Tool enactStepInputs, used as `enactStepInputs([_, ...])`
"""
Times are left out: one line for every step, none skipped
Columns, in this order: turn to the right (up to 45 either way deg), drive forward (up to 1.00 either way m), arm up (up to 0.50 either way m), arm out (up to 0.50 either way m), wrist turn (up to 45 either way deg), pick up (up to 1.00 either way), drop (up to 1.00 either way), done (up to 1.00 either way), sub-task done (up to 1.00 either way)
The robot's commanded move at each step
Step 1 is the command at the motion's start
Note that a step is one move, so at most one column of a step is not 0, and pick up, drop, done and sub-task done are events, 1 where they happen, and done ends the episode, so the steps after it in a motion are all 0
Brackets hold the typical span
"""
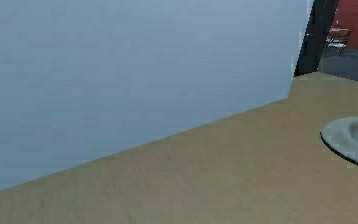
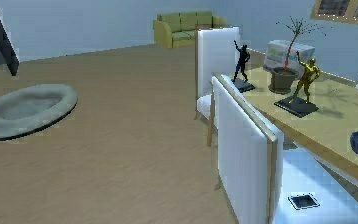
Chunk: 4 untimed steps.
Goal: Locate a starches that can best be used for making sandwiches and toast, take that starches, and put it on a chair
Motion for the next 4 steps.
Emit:
enactStepInputs([0.0,0.1,0.0,0.0,0.0,0.0,0.0,0.0,0.0])
enactStepInputs([45.0,0.0,0.0,0.0,0.0,0.0,0.0,0.0,0.0])
enactStepInputs([24.0,0.0,0.0,0.0,0.0,0.0,0.0,0.0,0.0])
enactStepInputs([0.0,0.8,0.0,0.0,0.0,0.0,0.0,0.0,0.0])
